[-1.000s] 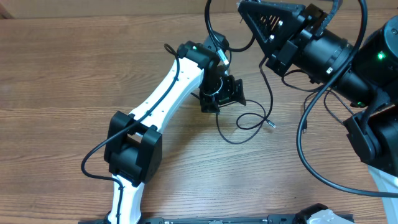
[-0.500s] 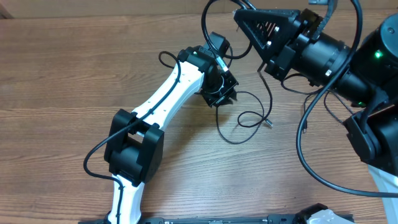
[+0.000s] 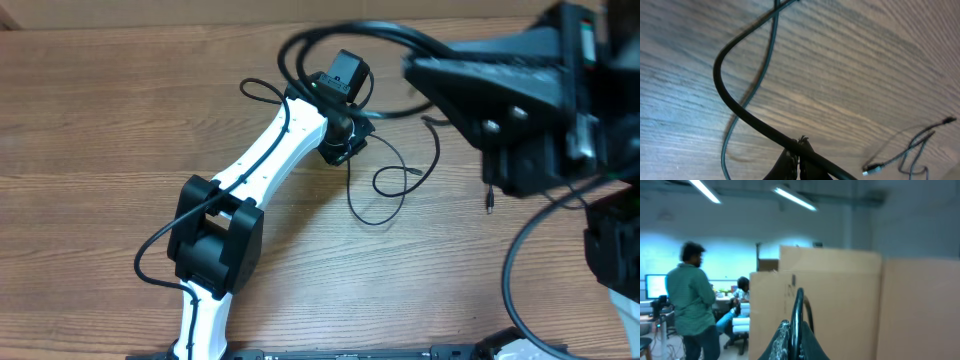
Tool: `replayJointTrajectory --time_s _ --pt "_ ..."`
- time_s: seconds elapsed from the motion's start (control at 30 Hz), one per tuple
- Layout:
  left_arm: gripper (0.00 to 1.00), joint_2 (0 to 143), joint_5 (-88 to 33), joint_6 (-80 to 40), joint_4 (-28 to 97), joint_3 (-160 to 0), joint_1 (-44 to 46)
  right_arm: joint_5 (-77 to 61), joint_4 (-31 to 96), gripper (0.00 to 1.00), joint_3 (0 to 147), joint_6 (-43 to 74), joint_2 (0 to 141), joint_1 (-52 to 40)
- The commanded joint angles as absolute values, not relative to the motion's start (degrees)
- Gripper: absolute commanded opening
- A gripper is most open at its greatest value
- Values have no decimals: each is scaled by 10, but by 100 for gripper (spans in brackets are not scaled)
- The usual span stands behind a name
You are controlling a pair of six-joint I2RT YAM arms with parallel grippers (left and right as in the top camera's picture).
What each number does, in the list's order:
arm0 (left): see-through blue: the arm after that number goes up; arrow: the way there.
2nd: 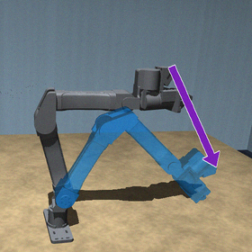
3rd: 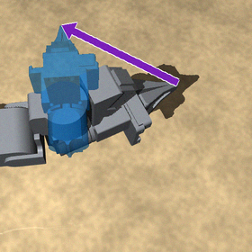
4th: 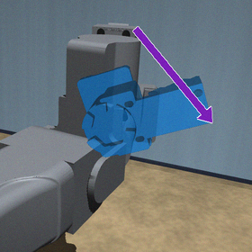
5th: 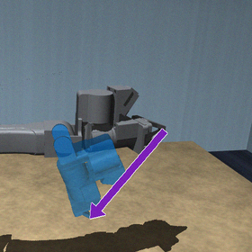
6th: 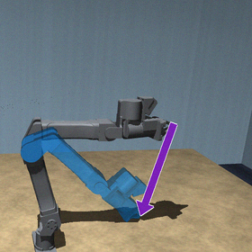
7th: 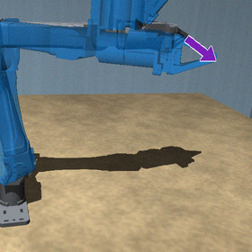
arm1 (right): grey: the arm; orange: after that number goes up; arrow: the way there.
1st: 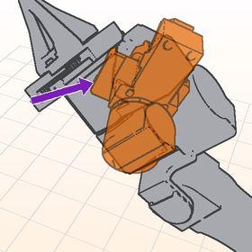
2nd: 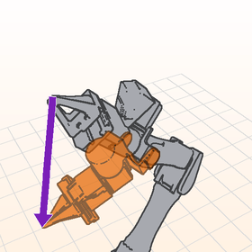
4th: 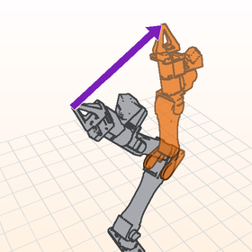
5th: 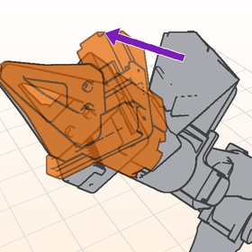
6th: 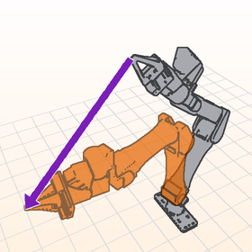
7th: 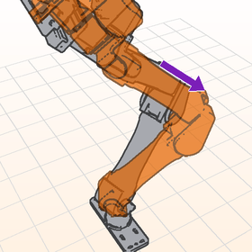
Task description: Untangle cables
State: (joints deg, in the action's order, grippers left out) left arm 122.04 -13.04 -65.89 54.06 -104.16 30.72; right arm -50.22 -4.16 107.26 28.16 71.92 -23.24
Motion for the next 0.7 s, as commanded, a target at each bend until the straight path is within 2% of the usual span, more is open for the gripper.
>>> replayJointTrajectory --time_s 0.0,0.13,0.3,0.67 --pt "4 1225 -96 -655 530 -1036 307 -511 -82 4 1080 384 714 -231" --pt "4 1225 -58 -624 489 -1036 306 -516 -75 4 1080 480 715 -231" --pt "4 1225 25 -546 466 -1036 279 -542 -44 4 1080 479 715 -229" --pt "4 1225 48 -526 592 -1036 95 -558 6 4 1080 480 687 -121"
